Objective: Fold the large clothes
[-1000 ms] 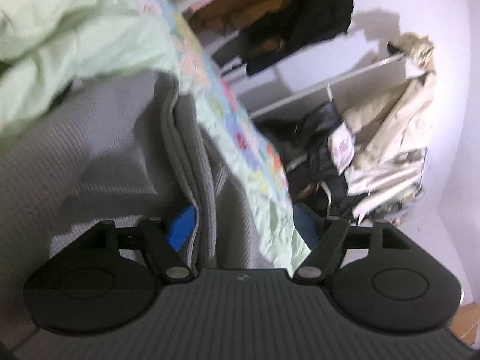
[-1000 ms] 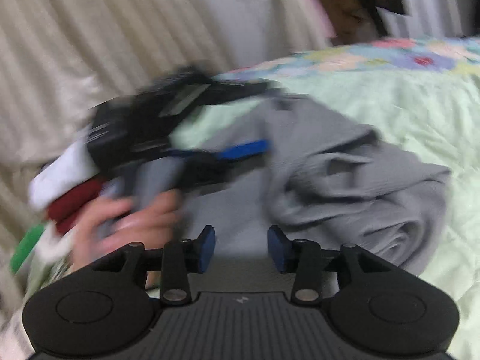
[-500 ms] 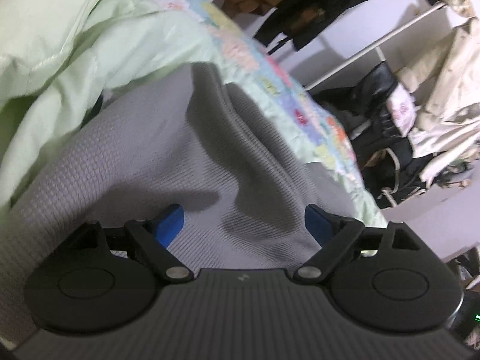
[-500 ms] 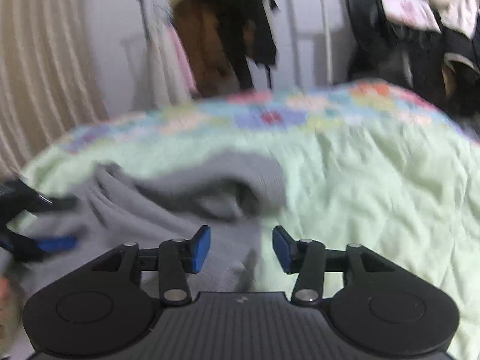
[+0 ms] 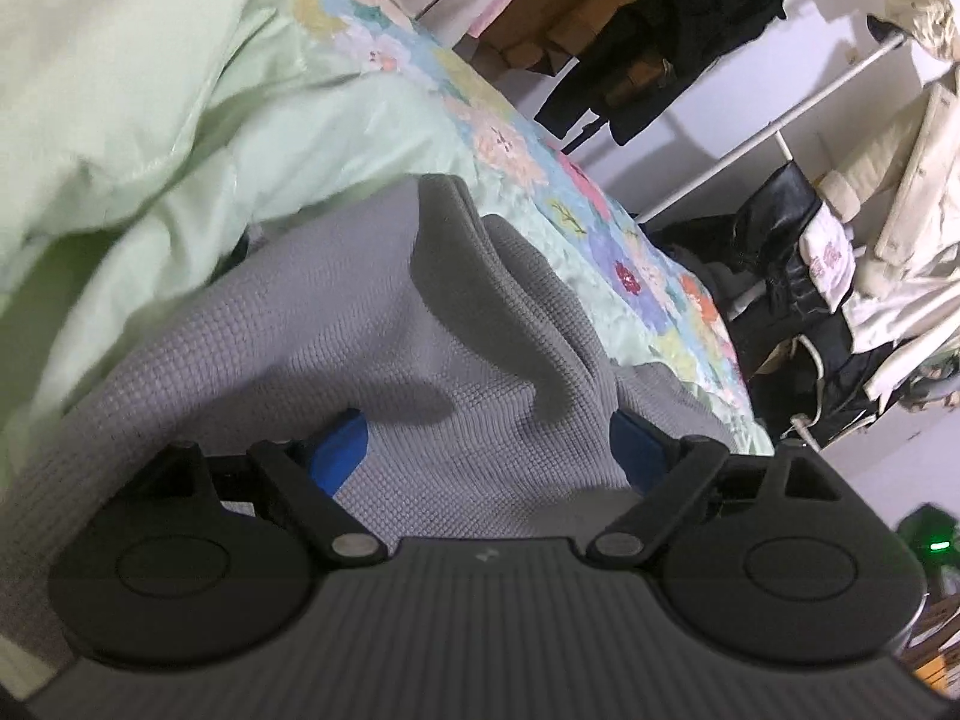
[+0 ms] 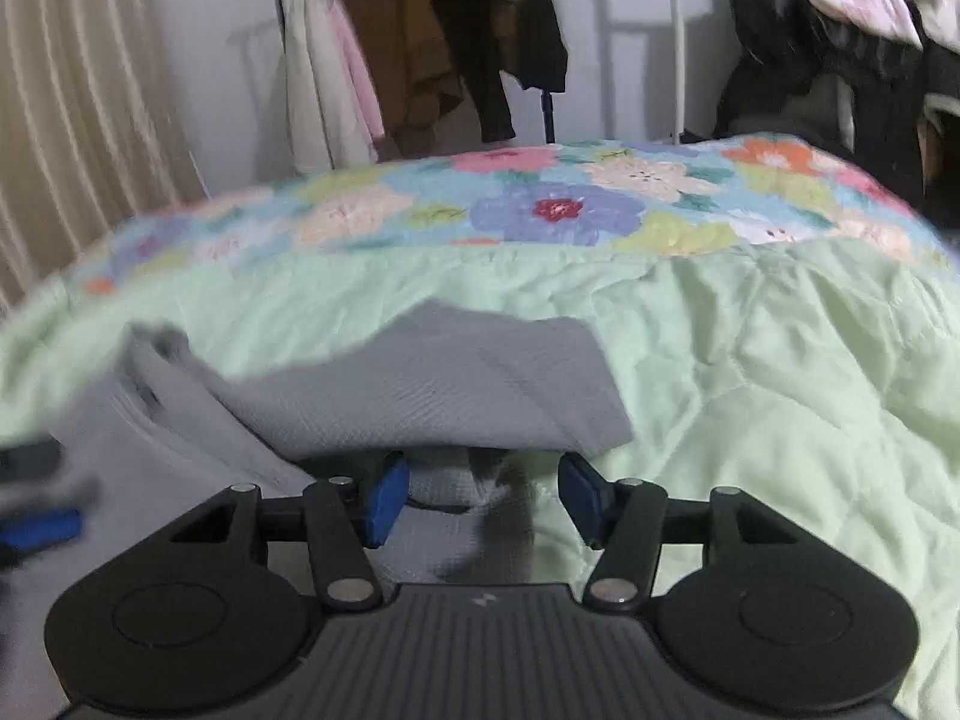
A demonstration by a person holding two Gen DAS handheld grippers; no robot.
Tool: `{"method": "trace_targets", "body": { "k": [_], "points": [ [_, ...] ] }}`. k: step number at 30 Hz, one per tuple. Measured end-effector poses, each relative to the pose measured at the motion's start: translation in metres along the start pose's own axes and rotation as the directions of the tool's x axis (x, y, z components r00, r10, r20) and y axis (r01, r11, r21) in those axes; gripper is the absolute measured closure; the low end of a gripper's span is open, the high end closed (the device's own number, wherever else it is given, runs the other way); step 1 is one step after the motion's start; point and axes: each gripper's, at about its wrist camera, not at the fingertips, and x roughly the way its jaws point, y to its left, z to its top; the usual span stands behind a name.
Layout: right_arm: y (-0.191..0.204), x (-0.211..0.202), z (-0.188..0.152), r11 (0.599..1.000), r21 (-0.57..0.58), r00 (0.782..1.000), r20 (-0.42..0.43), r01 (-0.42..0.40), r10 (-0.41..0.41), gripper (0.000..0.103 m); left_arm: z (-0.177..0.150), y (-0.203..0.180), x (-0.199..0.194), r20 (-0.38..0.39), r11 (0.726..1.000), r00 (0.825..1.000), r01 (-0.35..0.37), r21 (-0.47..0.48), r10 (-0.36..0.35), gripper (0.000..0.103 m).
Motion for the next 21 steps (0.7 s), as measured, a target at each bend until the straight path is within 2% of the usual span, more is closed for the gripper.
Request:
{"method": "trace_targets", "body": {
  "k": [2, 3, 6, 7, 10, 12, 13, 15, 16, 18, 20, 21],
  "points": [
    [-0.01, -0.01, 0.015, 0.997, -0.02, 0.997, 0.03, -0.077, 0.078, 0.034, -0.001, -0.001, 0.0, 0.0, 1.0, 1.0, -0.003, 0.011, 0.003, 0.011],
    [-0.011, -0.008, 0.017, 0.997, -0.026, 0.996, 0.033, -0.077, 0.078, 0.029, -0.001, -0.001, 0.001, -0.001, 1.0, 1.0, -0.002, 0.014, 0.002, 0.011],
    [-0.017, 0.004, 0.038, 0.999, -0.04, 0.998, 0.056, -0.011, 0.013, 0.024, -0.001, 0.001, 0.002, -0.009, 1.0, 1.0, -0.005, 0.021, 0.005, 0.011],
    [-0.019, 0.014, 0.044, 0.999, -0.048, 0.999, 0.038, -0.009, 0.011, 0.02, -0.001, 0.001, 0.002, -0.013, 1.0, 1.0, -0.005, 0.026, 0.006, 0.011],
    [-0.015, 0.048, 0.052, 0.988, -0.124, 0.992, -0.088, -0.097, 0.087, 0.022, 0.0, 0.001, 0.003, -0.017, 0.999, 1.0, 0.001, 0.032, 0.0, 0.011],
    [-0.006, 0.062, 0.05, 0.966, -0.197, 0.978, -0.156, -0.165, 0.135, 0.064, 0.0, 0.001, 0.004, -0.02, 0.999, 1.0, 0.001, 0.035, -0.001, 0.011],
    [0.0, 0.064, 0.049, 0.952, -0.235, 0.969, -0.196, -0.198, 0.153, 0.095, 0.0, 0.001, 0.004, -0.021, 0.999, 1.0, 0.001, 0.036, 0.0, 0.011],
    [0.013, 0.054, 0.045, 0.944, -0.255, 0.968, -0.188, -0.209, 0.164, 0.095, 0.0, 0.001, 0.003, -0.022, 0.999, 1.0, 0.002, 0.032, -0.001, 0.011],
    [0.016, 0.04, 0.045, 0.95, -0.25, 0.98, -0.117, -0.189, 0.164, 0.095, 0.001, 0.001, 0.003, -0.023, 1.0, 1.0, 0.004, 0.029, -0.003, 0.011],
    [0.016, 0.007, 0.052, 0.968, -0.173, 0.982, 0.028, -0.182, 0.189, 0.095, 0.001, 0.001, 0.001, -0.026, 1.0, 1.0, 0.007, 0.024, -0.006, 0.011],
    [0.022, -0.008, 0.057, 0.966, -0.148, 0.969, 0.098, -0.211, 0.227, 0.095, 0.002, -0.001, -0.002, -0.026, 1.0, 1.0, 0.006, 0.023, -0.005, 0.011],
    [0.03, -0.015, 0.057, 0.96, -0.176, 0.964, 0.115, -0.218, 0.24, 0.095, 0.003, -0.002, -0.004, -0.026, 1.0, 1.0, 0.001, 0.023, 0.0, 0.011]
  ]
}}
